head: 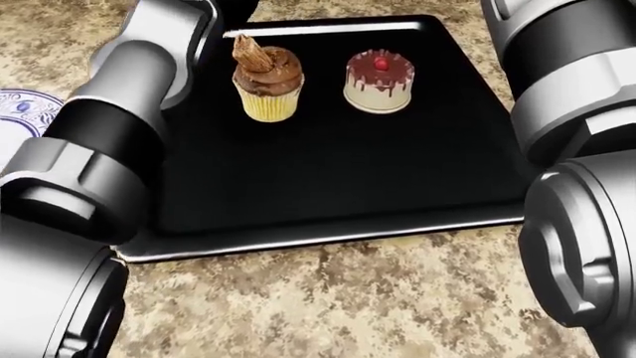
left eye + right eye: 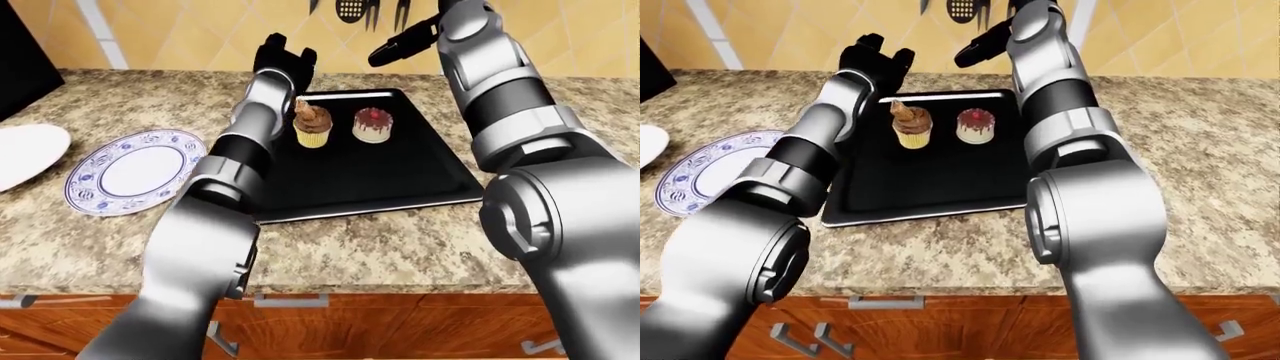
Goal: Move the dessert items from the plate to the tray.
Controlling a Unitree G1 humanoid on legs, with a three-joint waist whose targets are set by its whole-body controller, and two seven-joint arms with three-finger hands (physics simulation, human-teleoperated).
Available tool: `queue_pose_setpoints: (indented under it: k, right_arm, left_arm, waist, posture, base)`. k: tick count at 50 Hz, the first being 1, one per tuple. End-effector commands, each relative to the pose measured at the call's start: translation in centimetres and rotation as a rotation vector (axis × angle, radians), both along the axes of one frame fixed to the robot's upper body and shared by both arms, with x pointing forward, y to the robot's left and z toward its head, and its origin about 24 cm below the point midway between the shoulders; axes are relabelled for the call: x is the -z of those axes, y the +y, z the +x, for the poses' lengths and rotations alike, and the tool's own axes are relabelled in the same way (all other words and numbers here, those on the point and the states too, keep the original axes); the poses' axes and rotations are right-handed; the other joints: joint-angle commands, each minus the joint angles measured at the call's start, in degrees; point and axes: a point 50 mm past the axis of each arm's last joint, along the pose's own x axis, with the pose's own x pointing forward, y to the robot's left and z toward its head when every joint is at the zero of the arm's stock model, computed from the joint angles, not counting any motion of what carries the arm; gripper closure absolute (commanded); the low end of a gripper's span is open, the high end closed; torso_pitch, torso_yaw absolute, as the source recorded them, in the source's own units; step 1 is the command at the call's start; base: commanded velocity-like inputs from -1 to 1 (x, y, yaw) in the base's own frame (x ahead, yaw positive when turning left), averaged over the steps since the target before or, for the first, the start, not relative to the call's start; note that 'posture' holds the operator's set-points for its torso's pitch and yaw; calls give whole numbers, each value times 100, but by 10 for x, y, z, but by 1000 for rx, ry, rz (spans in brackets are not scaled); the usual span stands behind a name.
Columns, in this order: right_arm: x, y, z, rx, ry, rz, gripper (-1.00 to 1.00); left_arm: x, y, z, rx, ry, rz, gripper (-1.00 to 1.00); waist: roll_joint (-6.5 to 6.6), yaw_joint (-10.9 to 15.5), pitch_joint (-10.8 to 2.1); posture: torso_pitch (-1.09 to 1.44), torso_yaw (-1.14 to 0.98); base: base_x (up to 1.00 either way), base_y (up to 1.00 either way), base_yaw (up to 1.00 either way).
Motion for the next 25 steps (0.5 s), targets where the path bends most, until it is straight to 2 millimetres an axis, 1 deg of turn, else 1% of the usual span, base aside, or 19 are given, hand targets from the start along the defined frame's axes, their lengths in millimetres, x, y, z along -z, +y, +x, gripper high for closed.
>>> queue_pose_setpoints:
  k: [1,4,8,11,13,14,15,17,18,19,20,22,23,25]
  right_arm:
    - [-30,2,-8,-9,-111,-7,-100]
    - [-29,2,-7,-9,-109,-7,-100]
    - [-31,1,-8,-4,-113,-1,-100]
    - [-32,-3,-9,7,-115,13,-100]
    - [-34,-5,-9,10,-118,18,-100]
    - [-33,-6,-9,11,-118,21,-100]
    - [-34,-6,-9,12,-120,25,-100]
    - [-34,-5,-9,9,-119,26,-100]
    - [-33,-5,-9,6,-118,29,-100]
    - [-33,-6,-9,8,-117,26,-100]
    - [-33,-6,-9,7,-117,28,-100]
    - [-33,-8,-9,9,-116,31,-100]
    - [-33,-8,-9,9,-117,33,-100]
    - [-34,-9,-9,12,-119,36,-100]
  left_arm:
    - [-35,3,-3,0,-110,-32,-100]
    - [-41,13,-2,-18,-107,-62,-100]
    - [-49,24,-2,-18,-92,-175,-100]
    - [-63,31,-5,33,-80,-405,-100]
    - [-67,32,-6,76,-78,-524,-100]
    - [-71,33,-6,111,-64,-658,-100]
    - [-72,35,-7,148,-54,-756,-100]
    - [-68,40,-6,172,-51,-881,-100]
    - [-65,45,-5,159,-85,-931,-100]
    - [-62,50,-4,161,-84,-1005,-100]
    - [-63,52,-4,165,-109,-1030,-100]
    - [-67,57,-6,216,-94,-1175,-100]
    - [-69,58,-6,226,-108,-1188,-100]
    - [-76,63,-9,275,-111,-1270,-100]
  waist:
    - [4,6,-218]
    - [14,0,-214]
    - [34,0,-210]
    - [50,3,-204]
    - [57,3,-199]
    - [61,4,-195]
    - [65,6,-191]
    - [77,7,-180]
    - [84,6,-180]
    - [93,4,-182]
    - [104,2,-187]
    - [125,-4,-196]
    - [134,-6,-199]
    - [147,-9,-198]
  posture:
    - [0,0]
    - [0,0]
    - [0,0]
    - [0,0]
    - [0,0]
    - [0,0]
    - [0,0]
    - [0,0]
    - [0,0]
    - [0,0]
    - [0,0]
    - [0,0]
    - [0,0]
    - [0,0]
  base:
    - [0,0,0]
    - [0,0,0]
    - [0,0,0]
    - [0,0,0]
    - [0,0,0]
    - [0,0,0]
    - [0,0,0]
    - [0,0,0]
    - [0,0,0]
    - [0,0,0]
    - [0,0,0]
    - [0,0,0]
    - [0,0,0]
    - [0,0,0]
